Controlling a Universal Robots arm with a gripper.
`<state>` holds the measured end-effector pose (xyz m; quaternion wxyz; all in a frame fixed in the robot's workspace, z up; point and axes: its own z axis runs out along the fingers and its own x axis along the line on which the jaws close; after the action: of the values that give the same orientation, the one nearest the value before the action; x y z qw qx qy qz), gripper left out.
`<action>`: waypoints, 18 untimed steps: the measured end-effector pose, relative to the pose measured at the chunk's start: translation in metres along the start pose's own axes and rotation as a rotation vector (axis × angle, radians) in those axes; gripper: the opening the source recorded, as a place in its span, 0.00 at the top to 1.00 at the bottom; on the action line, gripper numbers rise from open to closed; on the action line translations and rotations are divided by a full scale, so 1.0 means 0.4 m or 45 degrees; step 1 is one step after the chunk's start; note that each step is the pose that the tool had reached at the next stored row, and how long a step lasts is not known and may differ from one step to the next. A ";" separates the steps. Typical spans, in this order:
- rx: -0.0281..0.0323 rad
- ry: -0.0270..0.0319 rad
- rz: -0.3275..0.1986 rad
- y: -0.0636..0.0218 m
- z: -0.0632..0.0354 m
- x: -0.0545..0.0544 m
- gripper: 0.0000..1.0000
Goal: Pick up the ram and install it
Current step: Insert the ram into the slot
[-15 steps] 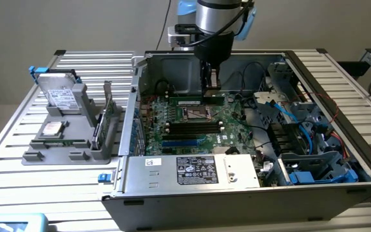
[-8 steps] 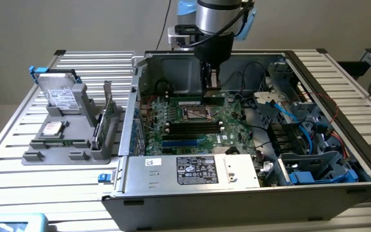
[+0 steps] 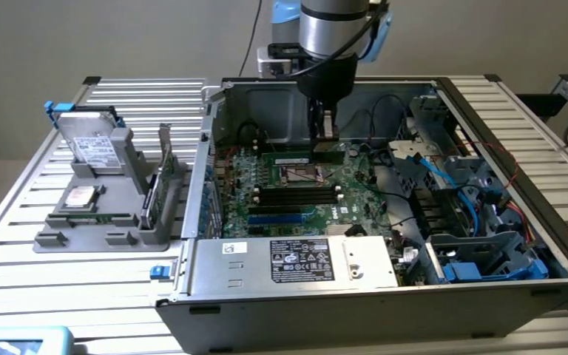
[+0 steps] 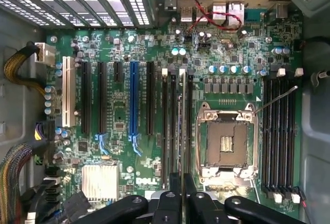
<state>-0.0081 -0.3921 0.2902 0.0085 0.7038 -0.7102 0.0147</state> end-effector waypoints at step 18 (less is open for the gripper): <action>-0.0014 0.0001 -0.021 0.000 0.038 0.013 0.86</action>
<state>-0.0081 -0.3979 0.2753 0.0091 0.7097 -0.7043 0.0143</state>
